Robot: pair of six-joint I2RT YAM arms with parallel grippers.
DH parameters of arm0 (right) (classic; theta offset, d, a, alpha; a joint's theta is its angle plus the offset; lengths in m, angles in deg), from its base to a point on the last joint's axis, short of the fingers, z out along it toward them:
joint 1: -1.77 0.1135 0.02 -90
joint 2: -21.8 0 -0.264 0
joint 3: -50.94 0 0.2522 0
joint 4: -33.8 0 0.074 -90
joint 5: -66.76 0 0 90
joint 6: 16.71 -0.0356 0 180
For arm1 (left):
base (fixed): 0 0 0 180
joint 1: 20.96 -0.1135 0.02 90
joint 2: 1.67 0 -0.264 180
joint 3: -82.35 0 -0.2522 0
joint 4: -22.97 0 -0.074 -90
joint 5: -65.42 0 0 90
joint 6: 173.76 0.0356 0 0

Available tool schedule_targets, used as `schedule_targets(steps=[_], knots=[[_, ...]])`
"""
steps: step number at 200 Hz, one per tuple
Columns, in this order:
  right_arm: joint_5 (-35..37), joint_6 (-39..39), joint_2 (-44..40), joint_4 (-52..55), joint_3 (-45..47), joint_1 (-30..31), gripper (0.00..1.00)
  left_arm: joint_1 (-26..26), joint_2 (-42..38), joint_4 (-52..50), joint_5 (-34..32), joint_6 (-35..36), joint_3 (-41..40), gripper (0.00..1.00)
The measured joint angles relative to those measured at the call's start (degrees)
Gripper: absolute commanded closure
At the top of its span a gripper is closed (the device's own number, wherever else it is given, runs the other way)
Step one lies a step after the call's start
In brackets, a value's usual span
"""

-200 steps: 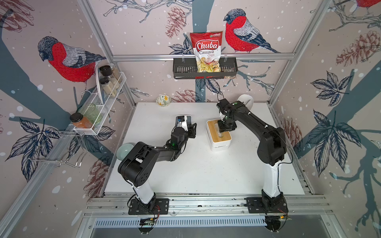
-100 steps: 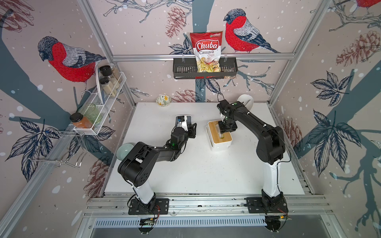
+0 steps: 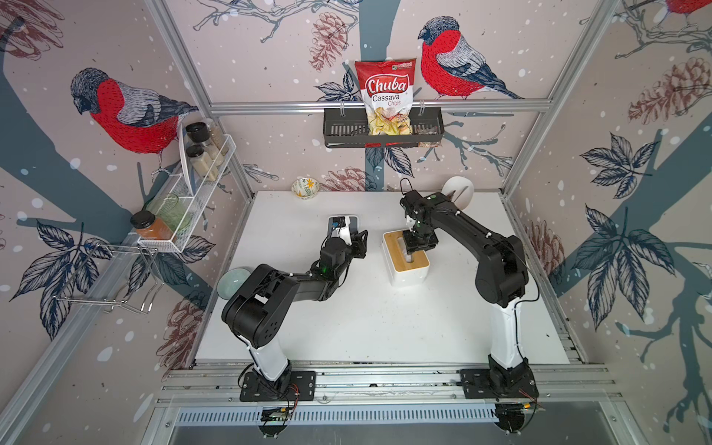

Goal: Put the tissue paper into the tissue box
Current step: Close the box lid on the tissue box.

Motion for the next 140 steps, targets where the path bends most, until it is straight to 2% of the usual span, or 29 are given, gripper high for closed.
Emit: schedule_targets(steps=[61, 140], knots=[[0.1, -0.2, 0.0, 0.3, 1.0, 0.1, 0.67, -0.1, 0.0, 0.0, 0.0, 0.0, 0.0, 0.57], [0.7, -0.3, 6.1, 2.7, -5.9, -0.5, 0.70, -0.1, 1.0, -0.1, 0.0, 0.0, 0.8, 0.57]])
